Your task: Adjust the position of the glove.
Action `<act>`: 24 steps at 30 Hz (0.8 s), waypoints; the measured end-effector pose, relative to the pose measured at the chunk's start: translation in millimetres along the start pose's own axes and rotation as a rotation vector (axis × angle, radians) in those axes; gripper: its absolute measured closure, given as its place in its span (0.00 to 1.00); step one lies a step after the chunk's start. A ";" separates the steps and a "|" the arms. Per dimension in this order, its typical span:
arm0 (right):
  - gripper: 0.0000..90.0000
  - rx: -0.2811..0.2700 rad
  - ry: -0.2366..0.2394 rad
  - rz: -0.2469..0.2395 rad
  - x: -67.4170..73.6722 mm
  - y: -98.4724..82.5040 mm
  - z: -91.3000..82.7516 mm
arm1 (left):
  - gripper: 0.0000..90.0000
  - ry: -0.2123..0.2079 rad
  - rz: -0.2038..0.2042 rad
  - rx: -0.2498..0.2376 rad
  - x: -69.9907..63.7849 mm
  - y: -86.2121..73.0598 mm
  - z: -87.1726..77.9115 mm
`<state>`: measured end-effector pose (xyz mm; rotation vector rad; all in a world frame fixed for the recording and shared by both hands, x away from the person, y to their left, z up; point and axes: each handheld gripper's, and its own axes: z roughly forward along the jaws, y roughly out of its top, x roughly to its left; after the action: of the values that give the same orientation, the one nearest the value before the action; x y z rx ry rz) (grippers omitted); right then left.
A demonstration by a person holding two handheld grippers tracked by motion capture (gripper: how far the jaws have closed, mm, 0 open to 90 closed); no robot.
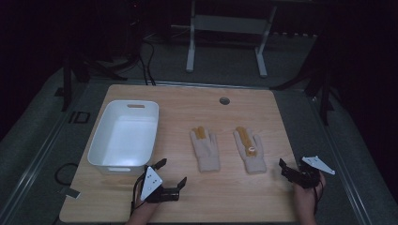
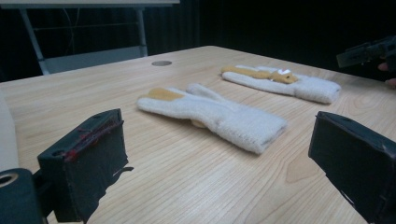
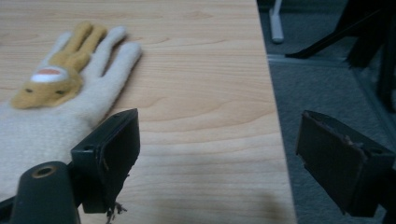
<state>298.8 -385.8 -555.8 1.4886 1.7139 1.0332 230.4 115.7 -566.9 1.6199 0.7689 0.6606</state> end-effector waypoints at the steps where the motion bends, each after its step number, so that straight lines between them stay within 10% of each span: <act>1: 0.15 0.002 0.007 0.007 0.2 -0.1 -0.2 | 0.05 -0.002 -0.002 -0.004 -0.2 -0.1 -0.1; 14: 0.18 0.113 0.110 -0.089 31.6 36.3 -19.3 | 0.05 0.001 0.002 -0.015 -0.2 -0.3 0.6; 24: 0.15 0.191 0.101 -0.111 51.7 63.2 -10.8 | 0.05 -0.002 0.018 -0.022 -1.8 -0.7 -0.1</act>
<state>312.2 -333.2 -493.9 1.4593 1.9901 0.9223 229.1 114.4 -567.5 1.6087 0.7438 0.6781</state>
